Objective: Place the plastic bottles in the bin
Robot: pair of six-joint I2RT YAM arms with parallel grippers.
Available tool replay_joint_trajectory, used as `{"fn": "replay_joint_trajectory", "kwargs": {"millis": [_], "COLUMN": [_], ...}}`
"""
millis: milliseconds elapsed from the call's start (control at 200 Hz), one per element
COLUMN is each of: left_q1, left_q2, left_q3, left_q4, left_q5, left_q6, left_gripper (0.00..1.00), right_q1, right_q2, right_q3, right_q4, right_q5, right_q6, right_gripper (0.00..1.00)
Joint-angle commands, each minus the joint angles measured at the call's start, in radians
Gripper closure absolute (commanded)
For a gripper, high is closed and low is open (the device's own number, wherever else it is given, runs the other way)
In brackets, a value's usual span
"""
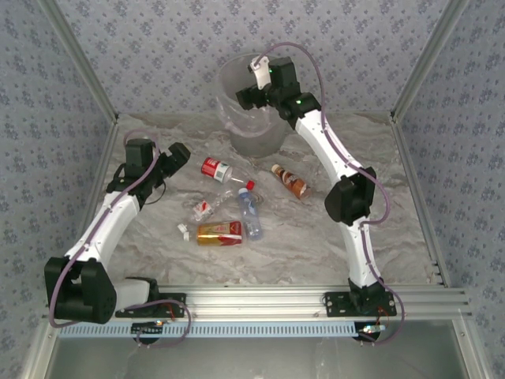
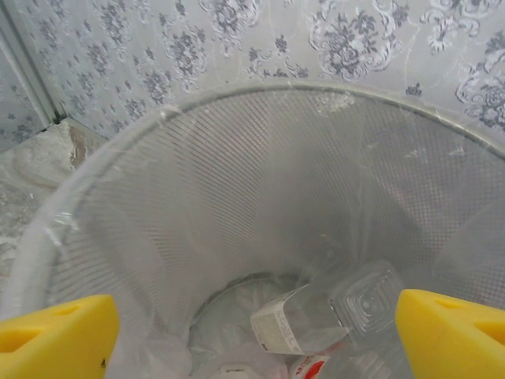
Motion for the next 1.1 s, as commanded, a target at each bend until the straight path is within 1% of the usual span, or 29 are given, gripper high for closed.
{"fn": "replay_joint_trajectory", "kwargs": {"millis": [0, 120, 255, 490, 605, 735, 770, 815, 890, 934, 1094], "left_q1": [0.006, 0.006, 0.004, 0.005, 0.005, 0.001, -0.007, -0.028, -0.069, -0.087, -0.133], "left_q2": [0.013, 0.028, 0.049, 0.052, 0.052, 0.074, 0.083, 0.093, 0.119, 0.143, 0.231], "left_q3": [0.001, 0.002, 0.011, -0.013, -0.018, -0.013, -0.007, 0.004, 0.042, 0.068, 0.116], "left_q4": [0.006, 0.001, -0.03, -0.07, -0.098, -0.081, -0.075, -0.074, -0.119, -0.14, -0.138], "left_q5": [0.014, 0.011, 0.007, 0.02, 0.019, 0.105, 0.113, 0.096, 0.008, -0.025, -0.05], "left_q6": [0.019, 0.015, 0.011, 0.025, 0.022, 0.003, 0.0, -0.007, -0.024, -0.039, -0.129], "left_gripper": [0.01, 0.0, 0.01, 0.01, 0.01, 0.01, 0.01, 0.01, 0.01, 0.0, 0.0], "right_q1": [0.008, 0.009, 0.01, 0.007, 0.009, 0.009, 0.009, 0.009, 0.008, 0.007, 0.005], "right_q2": [-0.093, -0.159, -0.256, -0.477, -0.58, -0.703, -0.732, -0.767, -0.823, -0.853, -0.941], "right_q3": [-0.011, -0.081, -0.202, -0.551, -0.711, -0.886, -0.923, -0.977, -1.055, -1.098, -1.201], "right_q4": [-0.013, 0.023, 0.083, 0.249, 0.293, 0.313, 0.312, 0.309, 0.304, 0.307, 0.31], "right_q5": [-0.005, 0.008, 0.029, 0.065, 0.089, 0.129, 0.144, 0.159, 0.177, 0.184, 0.193], "right_q6": [-0.007, 0.013, 0.043, 0.123, 0.166, 0.218, 0.233, 0.253, 0.29, 0.311, 0.35], "right_gripper": [0.06, 0.04, 0.01, 0.0, 0.0, 0.0, 0.0, 0.0, 0.0, 0.0, 0.0]}}
